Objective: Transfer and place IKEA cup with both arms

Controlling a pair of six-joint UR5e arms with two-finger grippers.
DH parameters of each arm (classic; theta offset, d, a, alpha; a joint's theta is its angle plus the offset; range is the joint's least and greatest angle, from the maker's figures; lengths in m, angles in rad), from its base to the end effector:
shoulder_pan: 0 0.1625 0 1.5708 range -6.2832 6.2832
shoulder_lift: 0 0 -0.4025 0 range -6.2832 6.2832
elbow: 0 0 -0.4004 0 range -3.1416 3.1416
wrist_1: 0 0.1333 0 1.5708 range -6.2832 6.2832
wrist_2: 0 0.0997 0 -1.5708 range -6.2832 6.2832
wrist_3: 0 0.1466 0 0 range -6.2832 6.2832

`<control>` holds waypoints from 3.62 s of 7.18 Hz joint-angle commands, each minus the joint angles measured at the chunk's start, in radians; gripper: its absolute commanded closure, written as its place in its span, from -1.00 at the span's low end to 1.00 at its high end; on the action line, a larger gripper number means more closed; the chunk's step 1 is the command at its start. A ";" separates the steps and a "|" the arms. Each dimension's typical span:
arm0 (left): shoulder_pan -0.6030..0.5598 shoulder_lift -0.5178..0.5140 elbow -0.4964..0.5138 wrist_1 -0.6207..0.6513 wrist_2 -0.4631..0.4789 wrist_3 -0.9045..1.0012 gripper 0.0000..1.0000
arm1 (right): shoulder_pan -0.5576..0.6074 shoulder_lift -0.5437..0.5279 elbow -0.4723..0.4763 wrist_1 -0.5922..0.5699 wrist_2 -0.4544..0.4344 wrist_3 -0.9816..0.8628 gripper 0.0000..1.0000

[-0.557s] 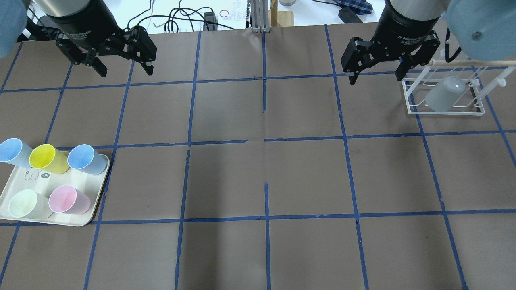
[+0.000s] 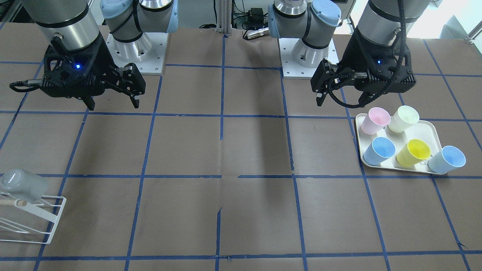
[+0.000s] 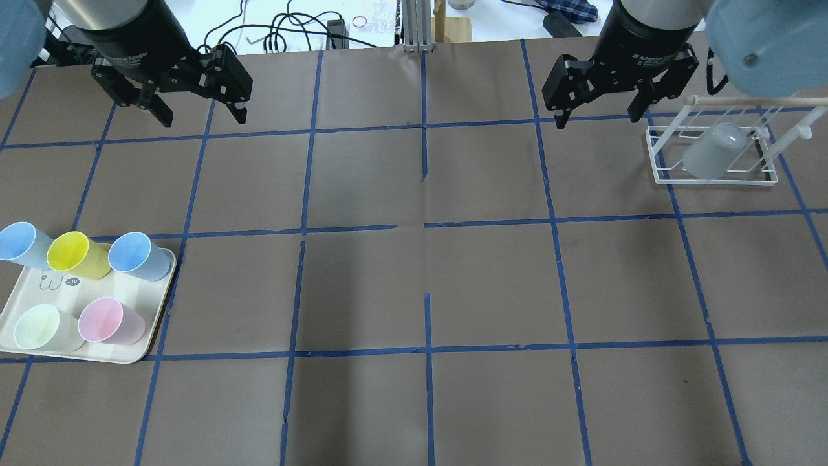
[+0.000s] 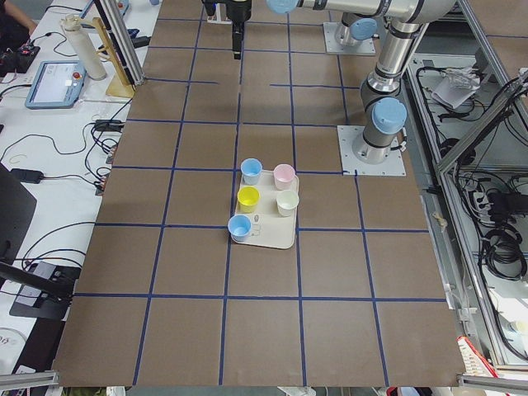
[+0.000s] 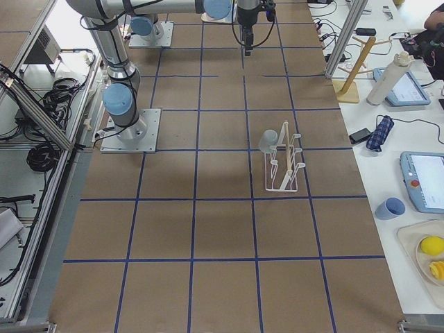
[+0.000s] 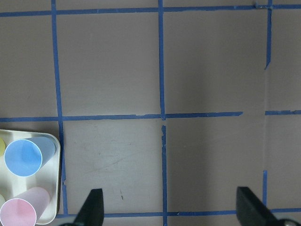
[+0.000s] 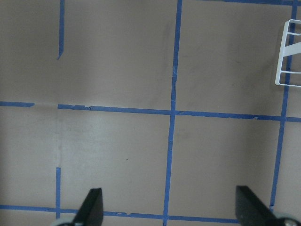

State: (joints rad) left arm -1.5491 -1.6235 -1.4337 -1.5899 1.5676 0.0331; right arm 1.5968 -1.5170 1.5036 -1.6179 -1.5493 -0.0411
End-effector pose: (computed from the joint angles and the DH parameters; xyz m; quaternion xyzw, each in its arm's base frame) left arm -0.1223 -0.5320 0.4584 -0.0057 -0.9994 0.0327 0.0007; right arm 0.1502 -0.5267 0.4295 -0.0339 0.9989 -0.0303 0.0105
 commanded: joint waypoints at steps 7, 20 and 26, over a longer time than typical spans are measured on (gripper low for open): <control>0.001 0.008 -0.002 0.005 -0.006 -0.001 -1.00 | -0.009 -0.002 -0.005 -0.016 -0.003 -0.052 -1.00; 0.001 0.002 0.004 0.007 -0.004 -0.001 -1.00 | -0.011 -0.012 -0.002 -0.008 -0.011 -0.046 -1.00; 0.004 0.007 -0.008 0.005 0.000 -0.001 -1.00 | -0.009 -0.015 0.000 -0.013 -0.009 -0.040 -1.00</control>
State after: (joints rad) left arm -1.5475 -1.6163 -1.4365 -1.5829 1.5655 0.0316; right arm 1.5863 -1.5304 1.5032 -1.6306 -1.5590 -0.0830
